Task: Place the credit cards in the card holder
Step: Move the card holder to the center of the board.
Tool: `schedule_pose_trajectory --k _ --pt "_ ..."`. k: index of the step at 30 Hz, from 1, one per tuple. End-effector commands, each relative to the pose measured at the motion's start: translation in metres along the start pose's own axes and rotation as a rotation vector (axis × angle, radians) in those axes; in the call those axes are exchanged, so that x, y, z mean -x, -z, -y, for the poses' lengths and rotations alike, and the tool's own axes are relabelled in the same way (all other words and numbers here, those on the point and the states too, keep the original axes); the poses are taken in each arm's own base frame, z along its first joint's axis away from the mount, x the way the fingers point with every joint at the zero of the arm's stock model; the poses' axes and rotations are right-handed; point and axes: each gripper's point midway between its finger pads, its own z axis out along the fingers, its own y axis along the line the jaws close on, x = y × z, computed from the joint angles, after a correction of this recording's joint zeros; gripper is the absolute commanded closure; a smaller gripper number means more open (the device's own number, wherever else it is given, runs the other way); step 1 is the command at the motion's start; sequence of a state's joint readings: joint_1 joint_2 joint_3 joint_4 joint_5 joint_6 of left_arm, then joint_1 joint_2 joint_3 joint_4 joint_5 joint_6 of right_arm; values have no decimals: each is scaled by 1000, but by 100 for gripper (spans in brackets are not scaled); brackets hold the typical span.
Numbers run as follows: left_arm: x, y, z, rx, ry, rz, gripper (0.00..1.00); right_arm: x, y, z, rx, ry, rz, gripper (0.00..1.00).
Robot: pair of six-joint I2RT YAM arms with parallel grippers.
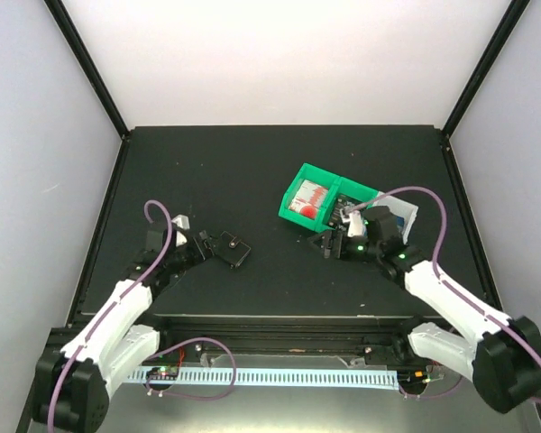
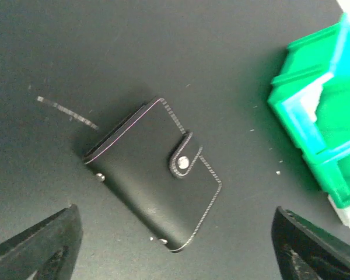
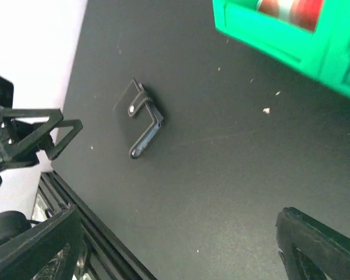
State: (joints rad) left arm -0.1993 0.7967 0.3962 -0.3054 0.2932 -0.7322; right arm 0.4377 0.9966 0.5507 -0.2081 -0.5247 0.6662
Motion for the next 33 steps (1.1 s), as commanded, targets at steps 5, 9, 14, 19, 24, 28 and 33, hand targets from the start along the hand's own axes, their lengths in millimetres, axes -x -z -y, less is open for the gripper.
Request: schedule_pose_trajectory --k 5,9,14,19,24,28,33 --pt "15 -30 0 27 117 -30 28 9 -45 -13 -55 81 -38 15" --pt "17 -36 -14 102 124 -21 36 2 -73 -9 -105 97 -111 23" --pt "16 -47 -14 88 123 -39 43 0 -102 -11 -183 161 -169 30" --pt "22 -58 -21 142 87 -53 41 -10 -124 -7 -222 175 -222 32" --pt "37 -72 -22 222 -28 -108 30 -17 -131 -1 -238 155 -234 33" --pt "29 -89 -13 164 -60 -194 31 -20 -129 6 -266 144 -233 33" --pt "20 -105 -15 169 -84 -270 40 -19 -124 12 -295 130 -216 34"
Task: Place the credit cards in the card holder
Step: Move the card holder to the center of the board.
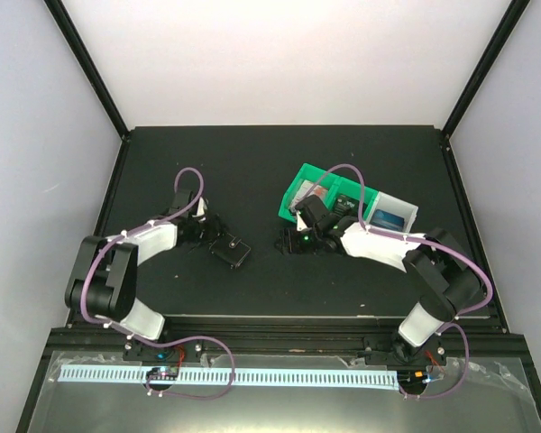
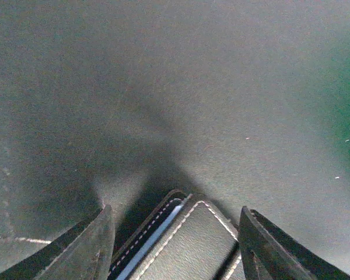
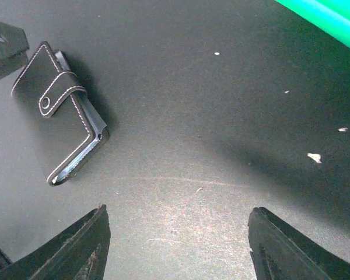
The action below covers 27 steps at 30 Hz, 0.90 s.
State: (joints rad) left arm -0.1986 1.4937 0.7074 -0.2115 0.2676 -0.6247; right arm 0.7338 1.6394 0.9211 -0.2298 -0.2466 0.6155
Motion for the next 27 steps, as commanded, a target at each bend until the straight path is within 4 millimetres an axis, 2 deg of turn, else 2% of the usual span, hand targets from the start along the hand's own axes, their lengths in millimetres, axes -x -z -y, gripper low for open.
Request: schedule_pose_trajectory --k 1,6,9,11,16,19,22,27 --pt "-5 -11 12 -29 -77 -78 43 1 5 7 -40 -17 28 34" --pt "-20 -19 34 -90 -156 -144 56 -3 8 11 -54 -15 23 34" --pt "-35 -23 45 -143 -187 -199 67 -13 10 16 -58 -17 9 34" --pt "-45 -24 50 -171 -193 -228 69 -21 12 18 -61 -16 -1 34" --pt "-84 -23 60 -237 -215 -306 69 -37 17 20 -99 16 -15 34" --pt "-96 -18 59 -254 -203 -306 68 -45 17 14 -134 46 -15 34" --pt "-90 -5 61 -256 -198 -248 62 -49 16 6 -180 92 -13 34" --pt "-68 23 58 -194 -172 -101 48 -49 9 -11 -286 214 -18 34"
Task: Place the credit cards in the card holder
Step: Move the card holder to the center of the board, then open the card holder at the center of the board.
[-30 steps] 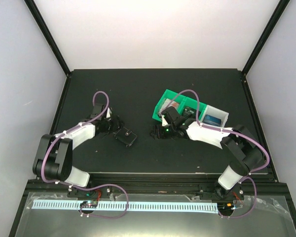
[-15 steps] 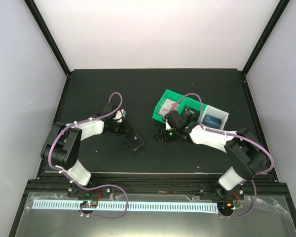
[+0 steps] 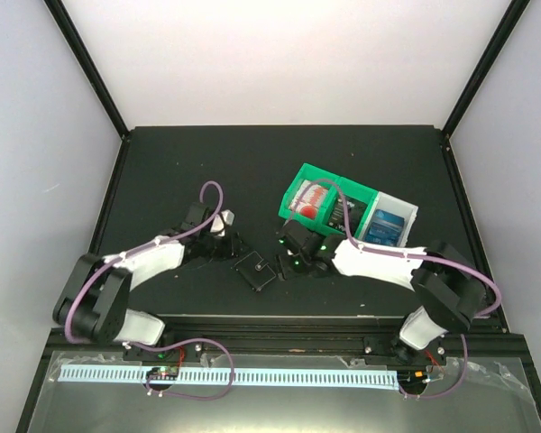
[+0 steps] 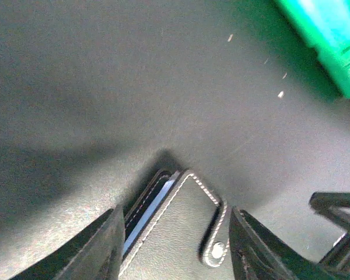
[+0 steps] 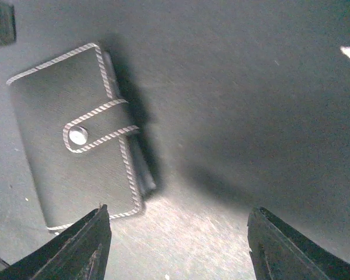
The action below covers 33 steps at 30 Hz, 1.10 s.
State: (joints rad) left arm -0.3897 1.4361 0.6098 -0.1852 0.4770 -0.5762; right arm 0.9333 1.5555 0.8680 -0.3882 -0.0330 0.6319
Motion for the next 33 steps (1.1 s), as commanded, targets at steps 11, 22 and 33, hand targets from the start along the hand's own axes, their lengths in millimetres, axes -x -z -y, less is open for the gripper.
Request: schedule_pose_trajectory --k 11,22,33 --pt "-17 41 -18 28 169 207 41 16 -23 -55 -165 302 15 41" --pt "-39 16 -14 -86 266 112 40 23 -42 -56 -240 282 11 41" --pt "-47 9 -19 -69 288 87 43 19 -50 -44 -191 238 -66 53"
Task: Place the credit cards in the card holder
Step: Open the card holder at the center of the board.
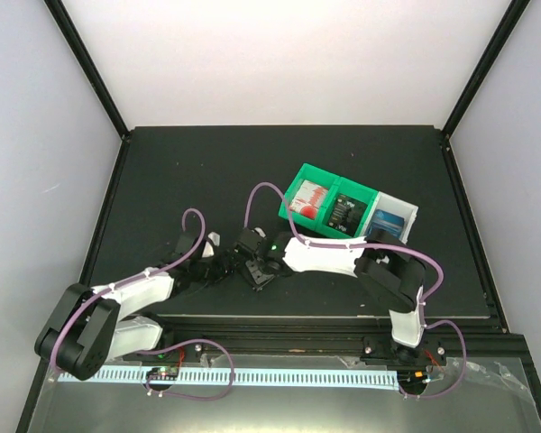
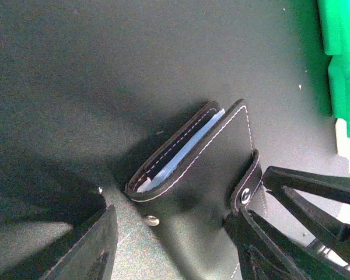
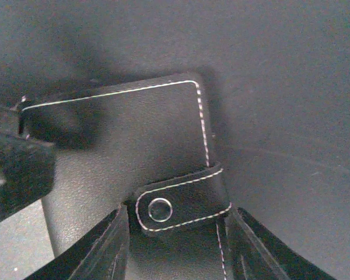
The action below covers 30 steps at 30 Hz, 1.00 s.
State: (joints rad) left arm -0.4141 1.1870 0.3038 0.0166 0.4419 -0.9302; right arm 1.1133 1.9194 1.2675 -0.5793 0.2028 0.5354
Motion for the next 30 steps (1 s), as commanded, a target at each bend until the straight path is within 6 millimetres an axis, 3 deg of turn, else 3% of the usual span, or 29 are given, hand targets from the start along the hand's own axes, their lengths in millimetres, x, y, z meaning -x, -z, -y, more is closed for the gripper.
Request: schedule_pose_trajectory --k 1,8,13,19,25,30 --pt "-6 -3 -4 5 18 -17 43 -1 -5 10 31 -25 -35 55" --pt "-10 -6 -6 16 20 -34 47 -2 -11 6 57 12 -42 70" --pt "-5 -3 -15 103 3 -25 49 7 -9 4 103 -16 -21 81" --pt "1 -6 -11 125 -22 -35 50 22 0 1 181 -79 15 98" --pt "7 -11 -21 196 -41 -41 51 32 12 4 216 -124 53 99" --pt "11 -11 -27 234 -62 -23 51 36 16 16 146 -98 77 96"
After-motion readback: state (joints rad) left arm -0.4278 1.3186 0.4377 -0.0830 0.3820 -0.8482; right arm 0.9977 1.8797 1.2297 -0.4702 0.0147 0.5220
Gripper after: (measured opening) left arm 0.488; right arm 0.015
